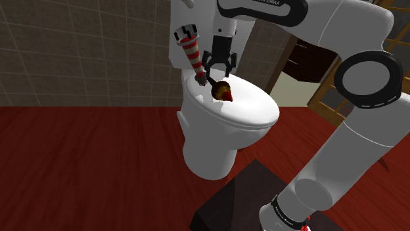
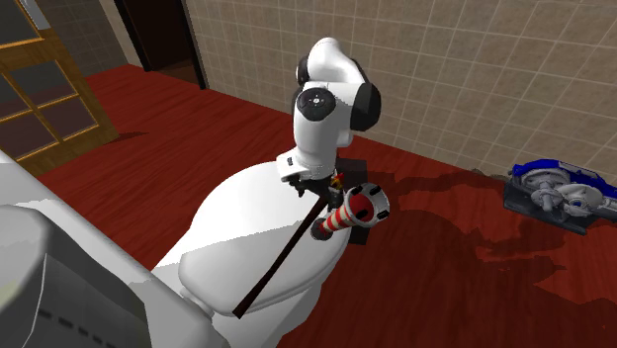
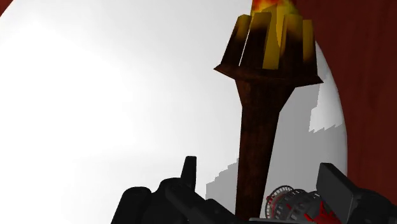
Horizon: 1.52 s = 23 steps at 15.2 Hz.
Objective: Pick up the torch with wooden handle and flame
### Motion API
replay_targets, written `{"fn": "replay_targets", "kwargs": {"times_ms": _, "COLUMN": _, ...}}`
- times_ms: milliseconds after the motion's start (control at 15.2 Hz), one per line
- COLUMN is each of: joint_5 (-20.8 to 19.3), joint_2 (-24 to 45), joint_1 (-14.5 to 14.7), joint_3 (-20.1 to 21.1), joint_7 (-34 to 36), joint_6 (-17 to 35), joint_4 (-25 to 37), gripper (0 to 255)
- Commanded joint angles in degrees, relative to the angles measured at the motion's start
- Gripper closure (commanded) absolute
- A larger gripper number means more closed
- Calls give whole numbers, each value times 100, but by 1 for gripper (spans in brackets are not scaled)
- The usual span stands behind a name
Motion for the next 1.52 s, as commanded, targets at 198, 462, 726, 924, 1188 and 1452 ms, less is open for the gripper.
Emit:
{"fn": "replay_targets", "kwargs": {"times_ms": 198, "joint_5": -10, "joint_2": 71, "joint_1": -8, "joint_3": -10, "joint_7": 63, "joint_6": 297, "joint_4": -275, "gripper": 0}}
{"fn": "replay_targets", "kwargs": {"times_ms": 462, "joint_5": -7, "joint_2": 37, "joint_1": -10, "joint_3": -11, "joint_7": 61, "joint_6": 505, "joint_4": -517, "gripper": 0}}
{"fn": "replay_targets", "kwargs": {"times_ms": 726, "joint_5": -5, "joint_2": 34, "joint_1": -4, "joint_3": -6, "joint_7": 73, "joint_6": 506, "joint_4": -521, "gripper": 255}}
{"fn": "replay_targets", "kwargs": {"times_ms": 924, "joint_5": -5, "joint_2": 37, "joint_1": -4, "joint_3": -5, "joint_7": 73, "joint_6": 503, "joint_4": -514, "gripper": 255}}
{"fn": "replay_targets", "kwargs": {"times_ms": 1188, "joint_5": -8, "joint_2": 49, "joint_1": -10, "joint_3": -10, "joint_7": 62, "joint_6": 425, "joint_4": -425, "gripper": 255}}
{"fn": "replay_targets", "kwargs": {"times_ms": 1452, "joint_5": -13, "joint_2": 111, "joint_1": -7, "joint_3": -8, "joint_7": 65, "joint_6": 98, "joint_4": -35, "gripper": 255}}
